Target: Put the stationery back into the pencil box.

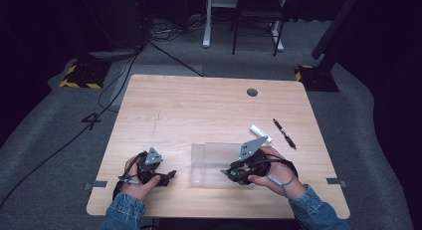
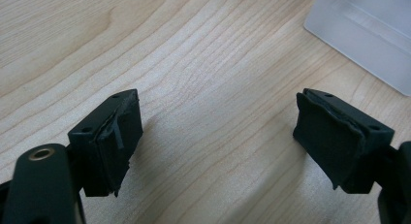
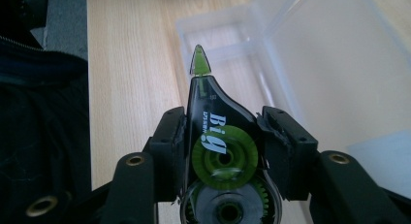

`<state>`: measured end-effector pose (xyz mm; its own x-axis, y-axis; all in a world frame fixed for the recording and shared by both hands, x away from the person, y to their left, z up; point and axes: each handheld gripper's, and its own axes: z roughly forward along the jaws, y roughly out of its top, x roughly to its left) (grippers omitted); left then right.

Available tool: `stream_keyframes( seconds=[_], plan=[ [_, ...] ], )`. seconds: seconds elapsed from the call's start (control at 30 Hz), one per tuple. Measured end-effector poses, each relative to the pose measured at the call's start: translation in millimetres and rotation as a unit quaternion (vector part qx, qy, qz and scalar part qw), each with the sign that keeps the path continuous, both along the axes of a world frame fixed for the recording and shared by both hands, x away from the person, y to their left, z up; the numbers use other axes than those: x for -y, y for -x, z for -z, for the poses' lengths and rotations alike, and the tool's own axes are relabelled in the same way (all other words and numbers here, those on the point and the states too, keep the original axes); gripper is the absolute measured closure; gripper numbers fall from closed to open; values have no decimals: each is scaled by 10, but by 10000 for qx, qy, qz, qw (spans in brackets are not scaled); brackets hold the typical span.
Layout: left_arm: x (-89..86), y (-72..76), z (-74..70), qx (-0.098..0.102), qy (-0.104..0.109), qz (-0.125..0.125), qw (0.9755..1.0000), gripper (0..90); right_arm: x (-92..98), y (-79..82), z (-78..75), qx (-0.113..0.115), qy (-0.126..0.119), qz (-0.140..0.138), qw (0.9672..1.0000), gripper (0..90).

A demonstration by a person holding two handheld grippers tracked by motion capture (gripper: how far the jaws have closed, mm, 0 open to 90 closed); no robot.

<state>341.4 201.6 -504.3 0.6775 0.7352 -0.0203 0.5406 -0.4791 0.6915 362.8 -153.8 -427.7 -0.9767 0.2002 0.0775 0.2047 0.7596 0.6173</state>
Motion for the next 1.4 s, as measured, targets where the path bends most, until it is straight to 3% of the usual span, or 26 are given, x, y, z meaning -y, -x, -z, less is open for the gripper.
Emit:
stream_keyframes(
  seconds=[0.13,0.43,0.63,1.4],
  plan=[
    [0,0,0,4,-2,-1,10000,174,-44,-2,105,-63,137,-97,9998,531],
    [0,0,0,1,-1,-1,10000,174,50,-94,115,233,253,36,9994,531],
    [1,1,1,-9,11,-2,10000,174,90,-163,183,286,351,36,9990,531],
    [2,0,1,-10,11,2,10000,173,54,-172,327,-92,657,-60,9978,529]
  ],
)
